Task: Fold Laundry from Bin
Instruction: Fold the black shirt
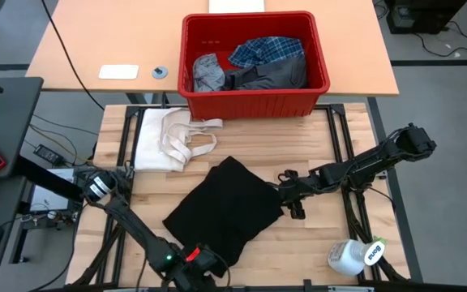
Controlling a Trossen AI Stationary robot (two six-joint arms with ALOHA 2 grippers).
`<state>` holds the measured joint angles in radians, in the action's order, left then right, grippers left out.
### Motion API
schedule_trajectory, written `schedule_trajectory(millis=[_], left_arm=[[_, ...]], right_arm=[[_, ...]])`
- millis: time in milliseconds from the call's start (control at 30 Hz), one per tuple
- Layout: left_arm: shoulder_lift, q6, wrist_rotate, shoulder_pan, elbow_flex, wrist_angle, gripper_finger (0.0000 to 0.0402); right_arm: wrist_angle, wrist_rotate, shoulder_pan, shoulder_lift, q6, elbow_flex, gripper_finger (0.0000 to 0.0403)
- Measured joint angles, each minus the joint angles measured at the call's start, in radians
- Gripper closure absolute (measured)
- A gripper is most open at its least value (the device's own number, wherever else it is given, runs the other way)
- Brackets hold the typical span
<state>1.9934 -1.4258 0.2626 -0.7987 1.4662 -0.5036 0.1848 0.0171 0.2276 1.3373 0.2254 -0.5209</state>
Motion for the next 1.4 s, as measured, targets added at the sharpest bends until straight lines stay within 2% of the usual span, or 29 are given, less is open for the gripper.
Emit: schedule_trajectory(millis=[133, 267, 467, 567, 733, 867, 1200, 1300, 1400], left_arm=[[0.033, 0.003, 0.024, 0.021, 0.000, -0.010, 0.0177], [0.060, 0.022, 0.024, 0.052, 0.000, 0.022, 0.0177], [0.071, 0.101, 0.061, 0.086, 0.000, 0.061, 0.0177], [0.078, 0.136, 0.060, 0.100, 0.001, 0.062, 0.0179], [0.107, 0.113, 0.051, 0.128, 0.000, 0.061, 0.0194], [0.122, 0.087, 0.038, 0.177, 0.000, 0.123, 0.0207], [0.107, 0.110, 0.036, 0.324, 0.000, 0.288, 0.0216], [0.107, 0.119, -0.025, 0.370, 0.000, 0.433, 0.0216], [0.106, 0.199, -0.154, 0.400, 0.000, 0.556, 0.0216]], right_arm=[[-0.057, 0.020, -0.001, 0.000, 0.006, 0.000, 0.0202], [-0.120, 0.021, -0.003, 0.000, 0.116, -0.001, 0.0202], [-0.115, 0.029, -0.003, 0.000, 0.170, 0.000, 0.0202], [-0.115, 0.044, -0.003, 0.000, 0.173, 0.000, 0.0203], [-0.117, 0.067, -0.003, 0.000, 0.133, 0.000, 0.0203], [-0.061, 0.068, -0.025, 0.000, 0.121, 0.000, 0.0204], [0.170, 0.053, -0.188, -0.007, 0.171, 0.000, 0.0204], [0.207, 0.046, -0.226, -0.029, 0.195, 0.000, 0.0204], [0.260, 0.047, -0.248, -0.079, 0.213, 0.000, 0.0204]])
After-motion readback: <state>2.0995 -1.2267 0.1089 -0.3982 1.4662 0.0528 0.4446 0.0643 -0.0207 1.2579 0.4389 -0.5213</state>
